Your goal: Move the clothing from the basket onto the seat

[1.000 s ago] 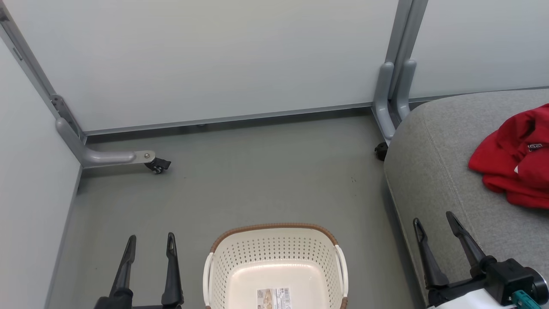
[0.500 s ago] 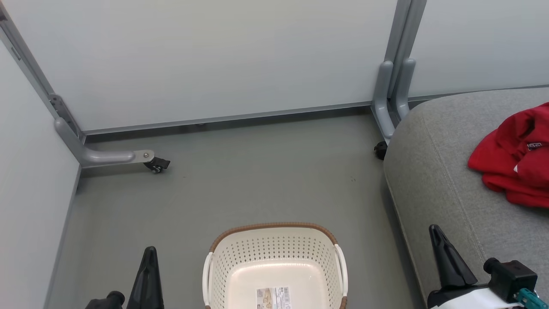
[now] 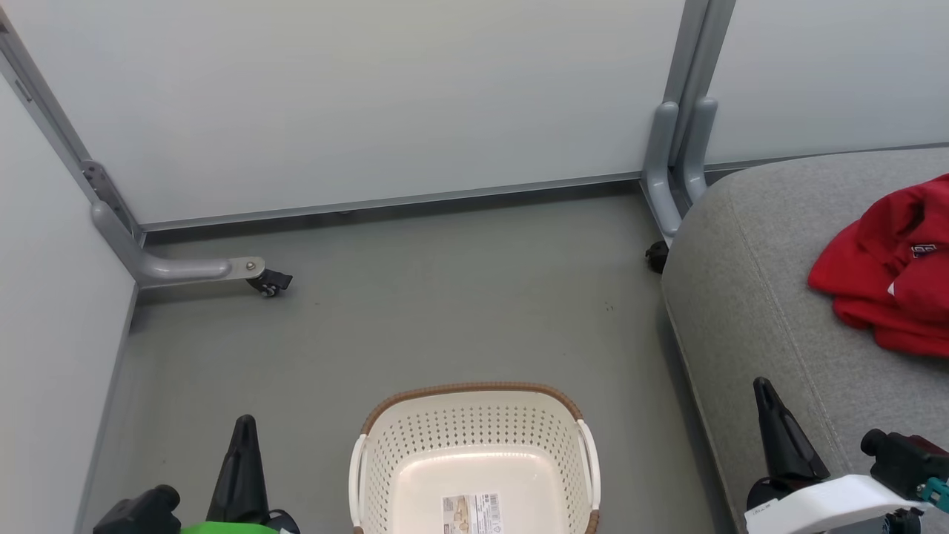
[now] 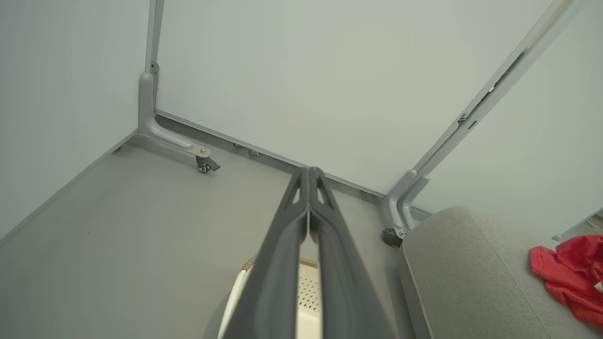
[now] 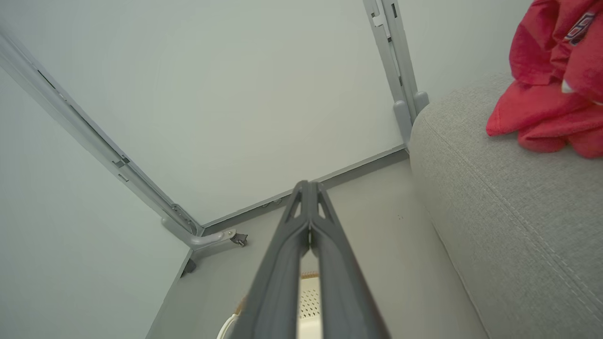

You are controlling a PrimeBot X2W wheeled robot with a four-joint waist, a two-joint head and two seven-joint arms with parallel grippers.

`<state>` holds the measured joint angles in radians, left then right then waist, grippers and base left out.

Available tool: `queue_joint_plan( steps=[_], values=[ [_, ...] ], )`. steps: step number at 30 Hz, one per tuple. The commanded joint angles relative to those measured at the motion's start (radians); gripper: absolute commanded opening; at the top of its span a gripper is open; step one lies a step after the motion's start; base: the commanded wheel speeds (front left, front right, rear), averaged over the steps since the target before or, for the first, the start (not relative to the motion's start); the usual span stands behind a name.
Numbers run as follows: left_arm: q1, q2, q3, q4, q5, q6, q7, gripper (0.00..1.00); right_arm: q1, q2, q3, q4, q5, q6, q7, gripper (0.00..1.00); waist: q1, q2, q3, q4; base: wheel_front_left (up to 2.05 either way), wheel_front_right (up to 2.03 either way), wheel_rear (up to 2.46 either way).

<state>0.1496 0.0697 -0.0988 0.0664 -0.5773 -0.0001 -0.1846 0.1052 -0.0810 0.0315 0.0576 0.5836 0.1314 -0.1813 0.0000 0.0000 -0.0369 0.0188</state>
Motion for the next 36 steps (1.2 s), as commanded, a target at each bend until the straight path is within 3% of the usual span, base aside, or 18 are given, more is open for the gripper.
queue_joint_plan(
  steps=[1, 36],
  values=[
    [-0.036, 0.009, 0.007, -0.006, -0.045, -0.007, 0.007, 0.0, -0.029, -0.01, -0.006, -0.004, 0.043, 0.0, 0.007, 0.0, 0.0, 0.0, 0.001, 0.0, 0.0, 0.0, 0.0],
    [-0.142, 0.022, 0.069, 0.076, -0.531, -0.066, 0.114, 0.0, -0.115, -0.012, -0.044, 0.082, 0.521, -0.001, 0.119, 0.0, 0.0, 0.0, 0.015, -0.007, 0.0, 0.0, 0.0]
  ],
)
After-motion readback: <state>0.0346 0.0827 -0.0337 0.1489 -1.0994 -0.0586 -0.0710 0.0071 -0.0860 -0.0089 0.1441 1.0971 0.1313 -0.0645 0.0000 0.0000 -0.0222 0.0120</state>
